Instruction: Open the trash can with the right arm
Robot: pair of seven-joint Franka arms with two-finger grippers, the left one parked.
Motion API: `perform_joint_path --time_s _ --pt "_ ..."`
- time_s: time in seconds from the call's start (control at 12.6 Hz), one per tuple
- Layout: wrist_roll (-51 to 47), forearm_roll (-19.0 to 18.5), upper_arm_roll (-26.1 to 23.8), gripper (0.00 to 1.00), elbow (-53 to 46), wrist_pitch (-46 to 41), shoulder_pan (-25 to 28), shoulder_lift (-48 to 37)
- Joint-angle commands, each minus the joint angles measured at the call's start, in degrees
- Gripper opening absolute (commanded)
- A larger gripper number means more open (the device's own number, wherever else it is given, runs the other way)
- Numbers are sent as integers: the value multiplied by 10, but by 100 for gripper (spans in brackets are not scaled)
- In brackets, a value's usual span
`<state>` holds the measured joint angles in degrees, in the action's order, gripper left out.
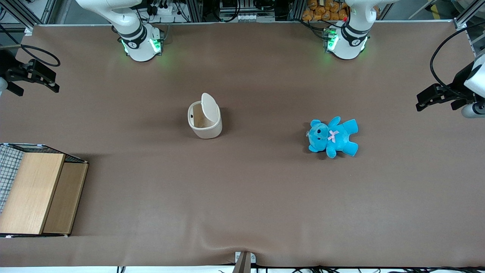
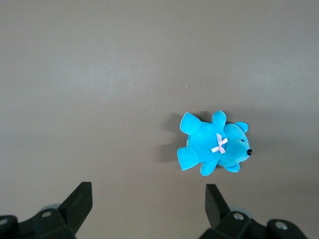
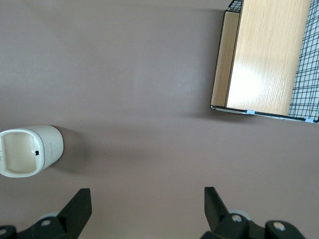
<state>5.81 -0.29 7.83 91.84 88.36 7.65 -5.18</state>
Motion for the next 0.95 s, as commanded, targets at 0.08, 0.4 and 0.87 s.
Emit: perform_joint_path --time_s 0.08,0.4,0.87 --pt "-6 8 -4 100 -13 -8 -3 4" --pt "-7 8 -4 100 -13 -8 -4 4" --pt "-23 8 -4 100 -13 -8 -4 4"
